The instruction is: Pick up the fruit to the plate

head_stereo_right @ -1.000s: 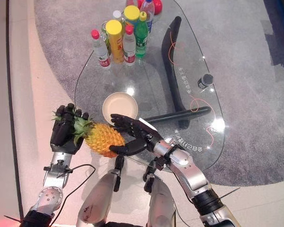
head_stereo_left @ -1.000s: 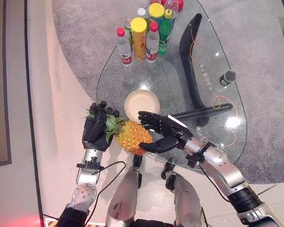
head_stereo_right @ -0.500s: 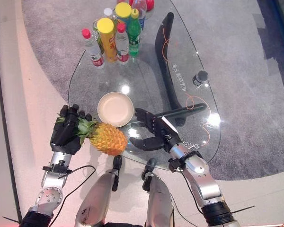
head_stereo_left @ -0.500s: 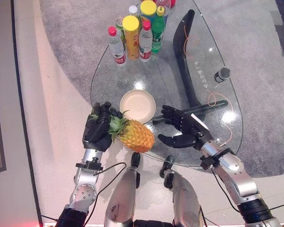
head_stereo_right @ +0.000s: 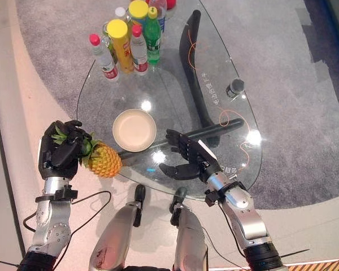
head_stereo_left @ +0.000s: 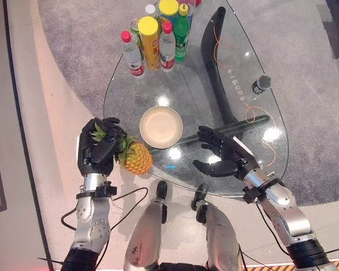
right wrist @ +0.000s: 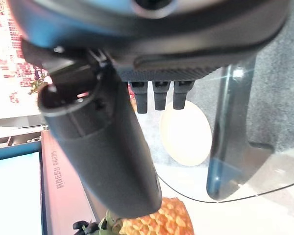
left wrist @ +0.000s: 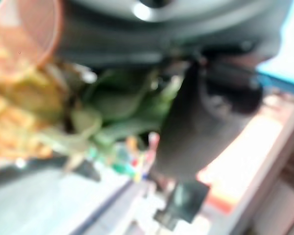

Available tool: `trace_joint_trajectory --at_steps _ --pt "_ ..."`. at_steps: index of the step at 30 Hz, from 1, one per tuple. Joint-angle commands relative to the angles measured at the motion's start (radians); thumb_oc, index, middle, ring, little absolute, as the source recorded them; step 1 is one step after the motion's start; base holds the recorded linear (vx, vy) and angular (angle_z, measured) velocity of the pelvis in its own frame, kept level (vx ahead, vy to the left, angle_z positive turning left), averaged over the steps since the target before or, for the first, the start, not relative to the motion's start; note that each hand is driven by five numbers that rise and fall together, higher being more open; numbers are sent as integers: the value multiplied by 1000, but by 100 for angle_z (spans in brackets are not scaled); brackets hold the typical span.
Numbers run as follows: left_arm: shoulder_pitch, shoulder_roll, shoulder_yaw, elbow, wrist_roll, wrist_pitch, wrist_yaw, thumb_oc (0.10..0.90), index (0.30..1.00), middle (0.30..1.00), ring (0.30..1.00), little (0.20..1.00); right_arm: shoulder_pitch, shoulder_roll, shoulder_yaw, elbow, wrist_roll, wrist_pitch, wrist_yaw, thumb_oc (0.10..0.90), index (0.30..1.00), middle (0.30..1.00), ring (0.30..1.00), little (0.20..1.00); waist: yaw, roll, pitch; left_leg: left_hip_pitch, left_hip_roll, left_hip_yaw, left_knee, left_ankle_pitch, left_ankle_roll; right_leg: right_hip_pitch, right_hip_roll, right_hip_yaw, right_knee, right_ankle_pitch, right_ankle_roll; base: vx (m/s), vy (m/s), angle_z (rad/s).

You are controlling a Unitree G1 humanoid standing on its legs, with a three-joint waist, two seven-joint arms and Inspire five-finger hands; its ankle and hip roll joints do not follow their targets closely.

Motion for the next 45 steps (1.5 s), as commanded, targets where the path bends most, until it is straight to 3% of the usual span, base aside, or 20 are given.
trace_joint_trajectory --at_steps 1,15,28,37,45 --pt "-88 35 49 -121 124 -163 44 100 300 300 300 200 -35 -45 14 -123 56 -57 16 800 900 900 900 900 -25 23 -26 -14 -32 18 49 -45 16 -12 51 12 89 42 34 16 22 -12" --pt "-230 59 -25 -55 308 -229 188 100 300 300 300 200 -86 -50 145 -59 90 41 100 800 900 900 900 900 -56 29 -26 -80 -18 47 80 -45 9 -89 57 42 108 34 36 4 27 -7" --pt "-405 75 -63 56 413 -258 320 100 300 300 300 200 -187 -30 252 23 127 124 99 800 900 900 900 900 -88 21 -26 -182 -7 78 106 -38 0 -194 72 68 115 50 34 -10 31 -6" --pt "-502 103 -71 139 520 -307 444 100 300 300 300 200 -240 -32 293 62 146 144 103 800 900 900 900 900 -110 17 -26 -250 -3 97 102 -31 -6 -268 89 88 106 61 29 -11 53 -8" --pt "-590 115 -82 241 595 -312 569 100 300 300 300 200 -300 -28 331 89 156 171 93 800 900 900 900 900 -127 17 -26 -318 -14 108 103 -23 -12 -337 105 98 101 74 21 -4 63 -3"
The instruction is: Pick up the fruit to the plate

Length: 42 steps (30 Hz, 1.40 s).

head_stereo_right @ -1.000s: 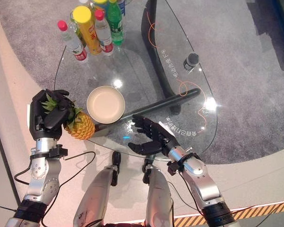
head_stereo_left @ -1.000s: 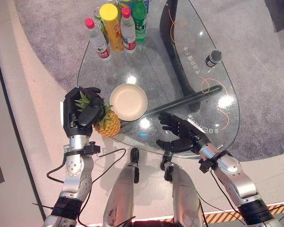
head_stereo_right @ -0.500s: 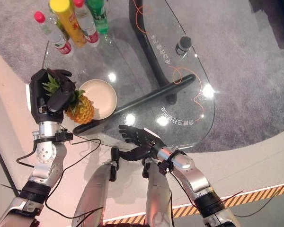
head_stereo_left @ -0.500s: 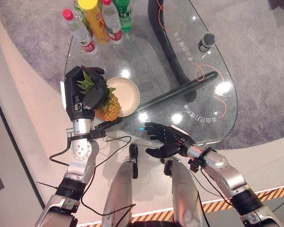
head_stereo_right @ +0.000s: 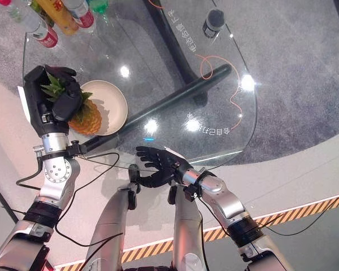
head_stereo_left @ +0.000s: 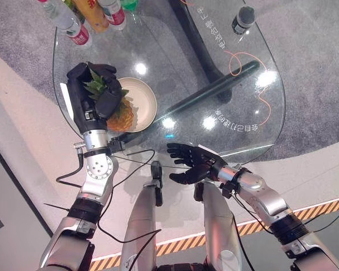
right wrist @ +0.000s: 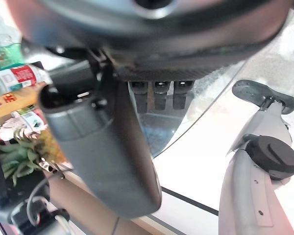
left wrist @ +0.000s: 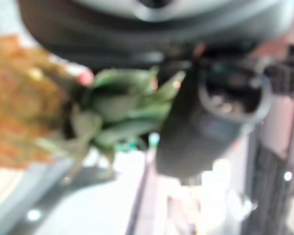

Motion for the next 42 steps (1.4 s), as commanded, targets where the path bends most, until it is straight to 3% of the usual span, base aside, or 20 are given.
trace_joint_trajectory --at_steps 1,9,25,30,42 --pt "-104 32 34 -71 94 -177 72 100 300 300 300 200 -23 -18 37 -71 69 -26 26 800 900 900 900 900 10 18 -26 -8 -50 27 -22 3 -14 -3 72 7 30 34 40 6 103 -2" --pt "-160 19 26 -4 155 -239 142 100 300 300 300 200 -57 -33 55 -42 80 -38 27 800 900 900 900 900 -4 24 -26 -54 -68 38 -30 8 -15 -56 85 22 14 50 34 9 70 -8" --pt "-239 15 10 111 224 -244 307 100 300 300 300 200 -105 -19 69 -14 83 -37 25 800 900 900 900 900 -19 18 -26 -123 -82 45 -37 24 -20 -121 102 19 2 69 27 2 23 -3" --pt "-277 7 -14 157 257 -210 344 100 300 300 300 200 -129 -14 83 -1 90 -42 20 800 900 900 900 900 -26 9 -26 -148 -85 41 -43 34 -25 -144 111 18 -8 80 24 0 0 0" --pt "-287 2 -32 220 214 -204 346 100 300 300 300 200 -132 -13 92 16 93 -86 21 800 900 900 900 900 -33 2 -26 -161 -89 37 -61 50 -32 -155 118 13 -26 90 22 0 0 0"
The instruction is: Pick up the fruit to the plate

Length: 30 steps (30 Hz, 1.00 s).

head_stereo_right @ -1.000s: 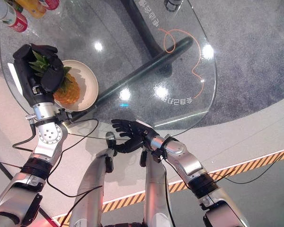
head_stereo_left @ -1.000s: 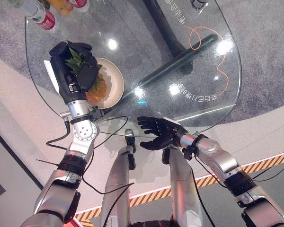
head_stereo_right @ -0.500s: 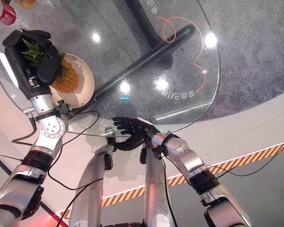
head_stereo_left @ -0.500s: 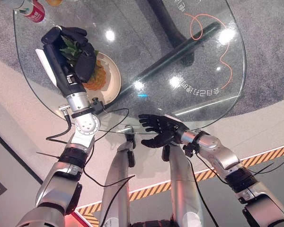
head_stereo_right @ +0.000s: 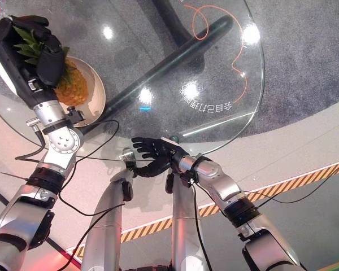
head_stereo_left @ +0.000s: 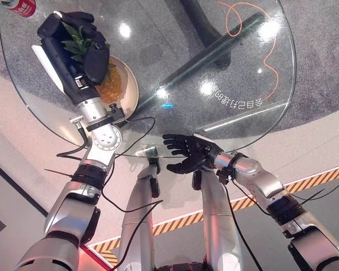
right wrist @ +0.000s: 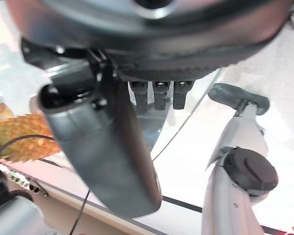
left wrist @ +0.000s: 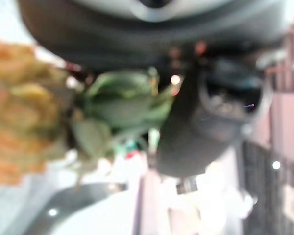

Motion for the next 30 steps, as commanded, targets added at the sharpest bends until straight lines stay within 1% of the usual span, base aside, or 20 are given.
trace_joint_trajectory --at_steps 1,2,3,4,6,7,8,15,21,30 --pt "-12 4 13 -20 25 -61 19 100 300 300 300 200 22 15 23 -97 60 -83 19 800 900 900 900 900 16 6 -24 3 -91 -3 -69 51 -35 26 100 -35 -21 65 21 0 0 0" --pt "-12 2 10 -17 22 -57 18 103 302 302 302 203 25 16 22 -97 58 -87 19 800 900 900 900 900 15 6 -24 3 -92 -4 -71 51 -34 24 100 -36 -22 66 21 0 0 0" --pt "-12 2 10 -17 19 -54 16 191 378 378 378 291 24 17 22 -100 58 -86 17 800 900 900 900 900 15 6 -24 3 -92 -4 -72 52 -34 24 100 -36 -23 67 21 0 0 0" --pt "-11 3 11 -18 13 -48 15 311 481 481 481 411 25 17 21 -104 57 -84 16 800 900 900 900 900 15 5 -24 4 -91 -4 -74 53 -34 25 100 -37 -24 67 22 0 0 0" --pt "-9 2 13 -13 5 -48 7 484 629 629 629 584 23 20 20 -108 57 -81 12 800 900 900 900 900 16 5 -24 8 -91 -5 -79 55 -35 27 100 -38 -27 67 23 0 0 0" --pt "-9 2 13 -11 3 -50 4 624 749 749 749 724 21 22 20 -108 57 -80 8 800 900 900 900 900 16 5 -24 9 -90 -5 -81 56 -36 29 99 -39 -27 67 22 0 0 0" --pt "-4 1 14 -14 -1 -48 3 800 900 900 900 900 22 22 19 -113 54 -77 3 800 900 900 900 900 17 5 -24 11 -89 -5 -84 58 -36 31 99 -40 -30 68 22 0 0 0" --pt "15 -1 20 -22 -6 -44 -2 800 900 900 900 900 38 27 13 -121 44 -84 10 800 900 900 900 900 21 8 -24 25 -86 -7 -86 58 -35 40 93 -42 -25 66 24 -3 -5 0" --pt "31 11 28 -27 -39 -26 -57 800 900 900 900 900 44 33 6 -122 36 -85 21 800 900 900 900 900 26 11 -24 59 -78 -7 -100 59 -36 70 89 -45 -26 61 28 -11 -23 1" --pt "75 29 38 -30 -70 -1 -98 800 900 900 900 900 58 43 -5 -134 26 -83 28 800 900 900 900 900 37 15 -24 104 -69 -13 -122 63 -39 114 80 -55 -38 53 30 -21 -50 3"
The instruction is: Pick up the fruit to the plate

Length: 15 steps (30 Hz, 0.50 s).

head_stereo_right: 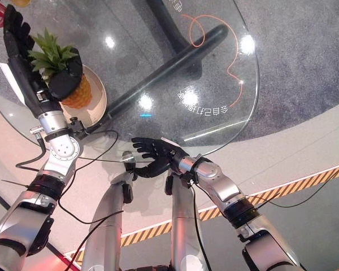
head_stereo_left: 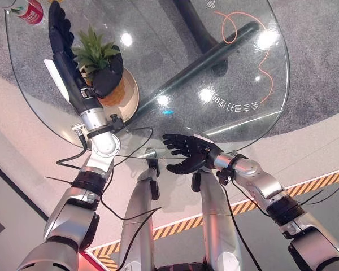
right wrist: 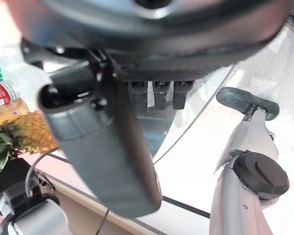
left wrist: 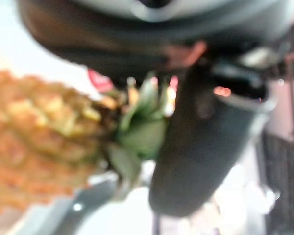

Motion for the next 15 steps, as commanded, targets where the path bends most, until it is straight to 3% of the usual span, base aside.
trace_joint_trajectory --at_steps 1,15 --pt "-3 27 39 -51 -24 -46 -12 800 900 900 900 900 51 39 -7 -134 25 -51 37 800 900 900 900 900 34 17 -24 64 -71 7 -102 39 -25 71 80 -34 -37 50 35 -17 -48 5" --pt "98 24 63 -68 -84 -28 -100 800 900 900 900 900 93 53 -36 -148 -3 -64 50 800 900 900 900 900 54 27 -24 146 -57 -5 -121 39 -31 149 64 -57 -40 25 36 -27 -64 0"
